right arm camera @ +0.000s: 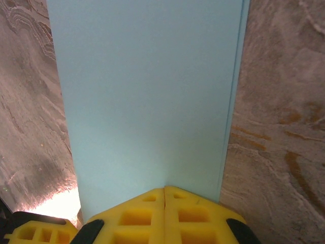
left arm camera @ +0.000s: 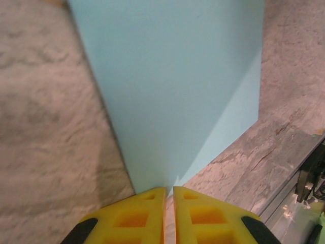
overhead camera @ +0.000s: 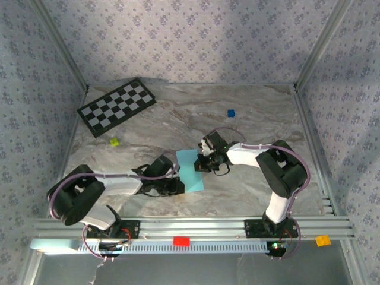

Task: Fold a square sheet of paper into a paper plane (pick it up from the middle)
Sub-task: First fold the square sheet of paper in half at the center of the table, then fold the triangle a second time at the center of the table.

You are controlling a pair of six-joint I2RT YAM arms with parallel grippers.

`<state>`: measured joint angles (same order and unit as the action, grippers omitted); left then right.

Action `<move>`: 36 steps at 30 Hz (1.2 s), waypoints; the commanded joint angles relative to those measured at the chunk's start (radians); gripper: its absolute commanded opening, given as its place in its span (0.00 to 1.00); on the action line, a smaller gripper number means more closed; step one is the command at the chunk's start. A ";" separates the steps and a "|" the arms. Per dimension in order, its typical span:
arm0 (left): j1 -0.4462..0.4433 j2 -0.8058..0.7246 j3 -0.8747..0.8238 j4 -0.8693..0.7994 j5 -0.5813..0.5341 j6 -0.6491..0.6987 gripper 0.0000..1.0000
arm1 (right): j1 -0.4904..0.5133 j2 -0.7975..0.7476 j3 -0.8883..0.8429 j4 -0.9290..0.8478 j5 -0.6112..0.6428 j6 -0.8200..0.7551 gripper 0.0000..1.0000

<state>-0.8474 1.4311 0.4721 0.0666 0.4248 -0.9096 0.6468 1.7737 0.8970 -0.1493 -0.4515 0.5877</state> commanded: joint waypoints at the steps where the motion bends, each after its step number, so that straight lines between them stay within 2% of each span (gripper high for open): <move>1: -0.009 -0.078 0.022 -0.163 -0.093 0.014 0.12 | 0.006 0.045 -0.020 -0.163 0.103 0.008 0.00; 4: -0.007 -0.166 0.042 -0.221 -0.194 0.009 0.12 | 0.009 0.038 0.007 -0.156 0.085 0.012 0.00; 7: 0.012 -0.222 0.063 -0.238 -0.219 0.007 0.13 | 0.013 0.013 0.048 -0.152 0.071 0.019 0.00; 12: 0.068 -0.231 0.138 -0.275 -0.192 0.028 0.13 | 0.012 -0.094 0.068 -0.113 0.062 0.029 0.06; 16: 0.118 -0.200 0.176 -0.245 -0.154 0.034 0.13 | 0.001 -0.223 0.019 -0.116 0.135 0.032 0.13; 22: 0.175 -0.138 0.233 -0.223 -0.107 0.045 0.13 | -0.024 -0.403 -0.086 -0.156 0.232 0.077 0.28; 27: 0.190 -0.094 0.256 -0.210 -0.099 0.055 0.13 | -0.059 -0.477 -0.136 -0.187 0.275 0.196 0.31; 32: 0.197 -0.087 0.278 -0.215 -0.077 0.048 0.13 | -0.043 -0.503 -0.062 -0.348 0.359 0.283 0.33; 36: 0.196 -0.093 0.282 -0.229 -0.066 0.035 0.13 | -0.025 -0.518 -0.040 -0.398 0.373 0.346 0.33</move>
<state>-0.6544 1.3472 0.7269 -0.1551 0.3298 -0.8738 0.6102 1.2823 0.8177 -0.4541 -0.1280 0.8558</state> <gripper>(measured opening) 0.127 0.330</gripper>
